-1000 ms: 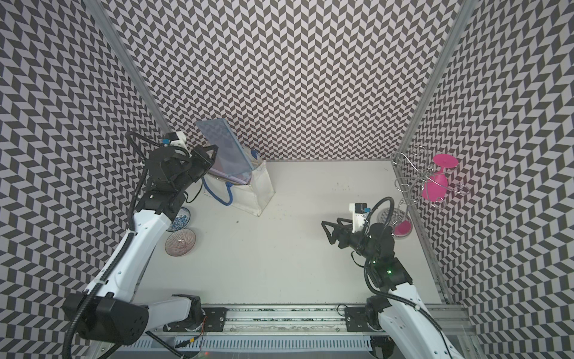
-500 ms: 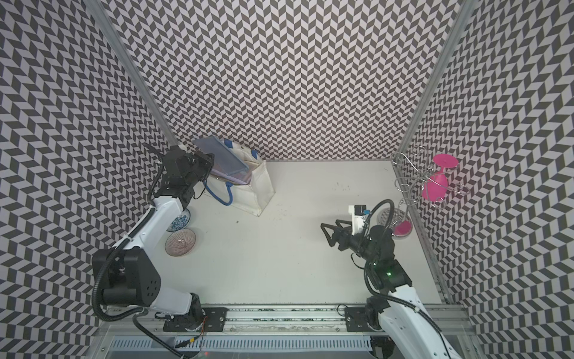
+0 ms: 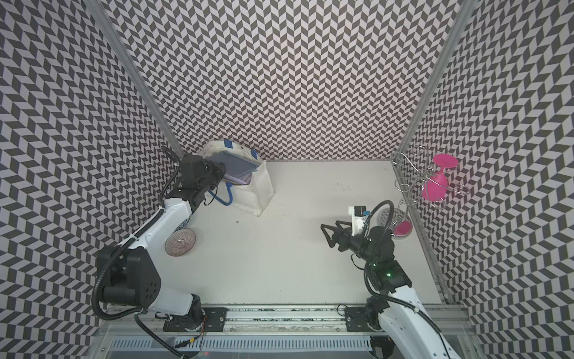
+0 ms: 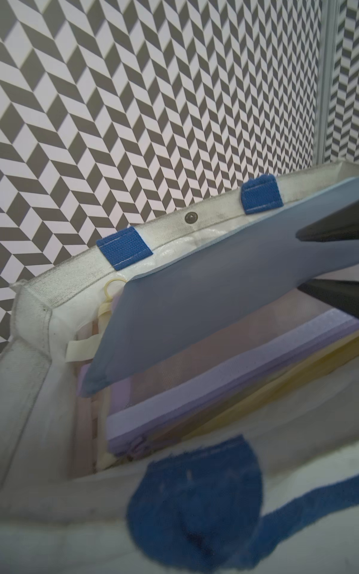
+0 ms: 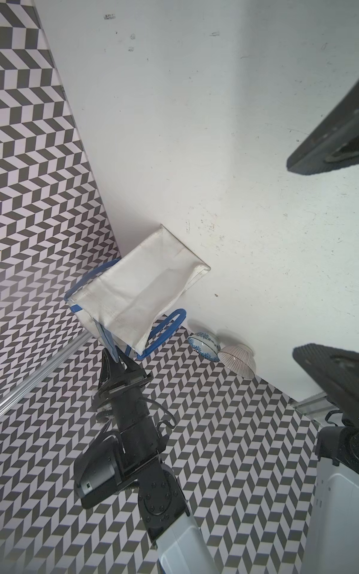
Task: Put the pencil pouch into the canvas bag
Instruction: Place the pencil pouch in the canvas bag.
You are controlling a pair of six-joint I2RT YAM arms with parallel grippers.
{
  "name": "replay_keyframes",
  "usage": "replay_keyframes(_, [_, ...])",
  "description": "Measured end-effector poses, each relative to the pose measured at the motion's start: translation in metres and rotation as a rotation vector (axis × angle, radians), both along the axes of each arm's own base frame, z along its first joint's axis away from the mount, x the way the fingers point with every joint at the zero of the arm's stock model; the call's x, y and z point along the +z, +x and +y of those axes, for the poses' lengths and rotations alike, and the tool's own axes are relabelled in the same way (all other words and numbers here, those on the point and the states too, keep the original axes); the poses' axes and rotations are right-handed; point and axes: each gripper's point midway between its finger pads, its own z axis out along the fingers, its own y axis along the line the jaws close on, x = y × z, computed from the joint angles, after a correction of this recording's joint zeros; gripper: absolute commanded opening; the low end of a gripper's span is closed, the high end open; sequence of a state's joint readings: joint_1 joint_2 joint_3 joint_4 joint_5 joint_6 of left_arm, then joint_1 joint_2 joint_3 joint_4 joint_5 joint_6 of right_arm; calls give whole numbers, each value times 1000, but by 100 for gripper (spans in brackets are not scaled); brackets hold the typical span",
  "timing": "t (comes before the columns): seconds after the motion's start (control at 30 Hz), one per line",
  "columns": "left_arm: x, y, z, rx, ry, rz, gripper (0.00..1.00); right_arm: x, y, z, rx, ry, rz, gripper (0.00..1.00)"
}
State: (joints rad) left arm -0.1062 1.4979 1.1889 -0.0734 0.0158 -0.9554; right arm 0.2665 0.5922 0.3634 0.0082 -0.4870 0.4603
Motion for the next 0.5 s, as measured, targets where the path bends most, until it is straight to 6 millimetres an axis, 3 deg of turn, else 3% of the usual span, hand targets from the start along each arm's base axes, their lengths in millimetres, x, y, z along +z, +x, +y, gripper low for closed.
replay_keyframes(0.1, [0,-3,4,6,43,8,66,5,-2,-1,-1,5,-18,87])
replay_keyframes(0.27, [22,-9,10,7,115,-20,70,6,-2,-1,-3,5,-22,87])
replay_keyframes(0.5, [65,-17,7,-29,207,-100,37,0,1,-1,-5,-2,1,87])
